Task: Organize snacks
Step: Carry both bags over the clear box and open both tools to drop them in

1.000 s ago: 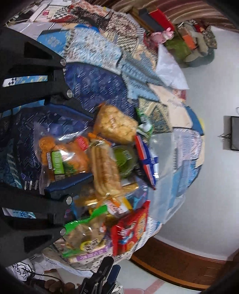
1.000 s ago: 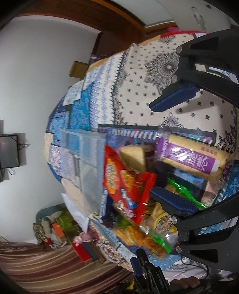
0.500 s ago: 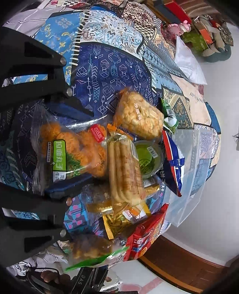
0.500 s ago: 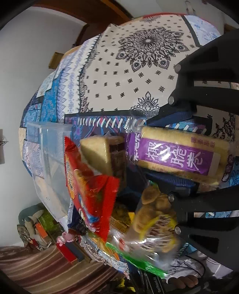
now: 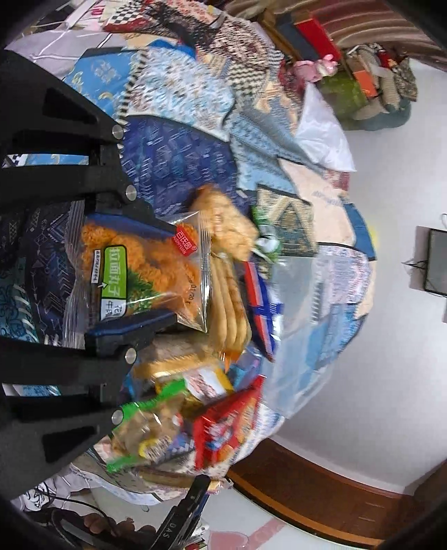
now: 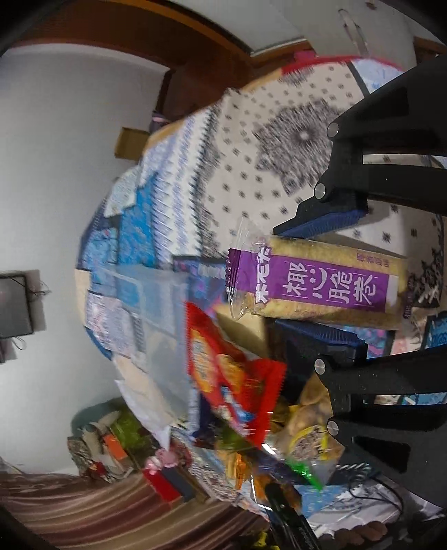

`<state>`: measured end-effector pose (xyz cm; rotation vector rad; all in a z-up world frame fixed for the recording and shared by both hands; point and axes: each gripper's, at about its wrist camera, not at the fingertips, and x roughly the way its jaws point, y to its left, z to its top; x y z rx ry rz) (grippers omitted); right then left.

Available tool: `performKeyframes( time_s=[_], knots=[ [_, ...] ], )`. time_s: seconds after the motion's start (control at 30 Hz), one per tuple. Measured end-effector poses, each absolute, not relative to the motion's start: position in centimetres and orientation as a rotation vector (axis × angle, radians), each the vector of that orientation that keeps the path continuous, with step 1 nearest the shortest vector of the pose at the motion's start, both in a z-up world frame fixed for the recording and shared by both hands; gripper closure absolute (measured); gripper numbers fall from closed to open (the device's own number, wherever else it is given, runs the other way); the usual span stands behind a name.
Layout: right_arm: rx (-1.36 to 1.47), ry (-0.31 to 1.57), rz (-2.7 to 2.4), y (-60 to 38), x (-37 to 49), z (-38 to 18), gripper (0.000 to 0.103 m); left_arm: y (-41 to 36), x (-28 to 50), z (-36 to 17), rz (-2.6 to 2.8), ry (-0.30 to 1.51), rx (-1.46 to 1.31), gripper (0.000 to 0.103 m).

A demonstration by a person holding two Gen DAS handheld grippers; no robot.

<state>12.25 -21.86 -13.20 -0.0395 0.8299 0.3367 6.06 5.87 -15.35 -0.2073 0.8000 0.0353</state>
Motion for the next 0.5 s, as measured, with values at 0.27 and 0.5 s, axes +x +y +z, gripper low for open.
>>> performKeyframes(
  time_s=[0.27, 0.5],
  knots=[
    [-0.002, 0.726, 0.318, -22.5, 13.4, -10.0, 0.061, 5.3, 7.2, -11.7, -0.004, 0.689, -0.188, 0.061],
    [-0.008, 0.652, 0.336, -21.5, 14.5, -7.9, 0.061, 4.4, 9.6, -10.0, -0.052, 0.646, -0.193, 0.061]
  ],
)
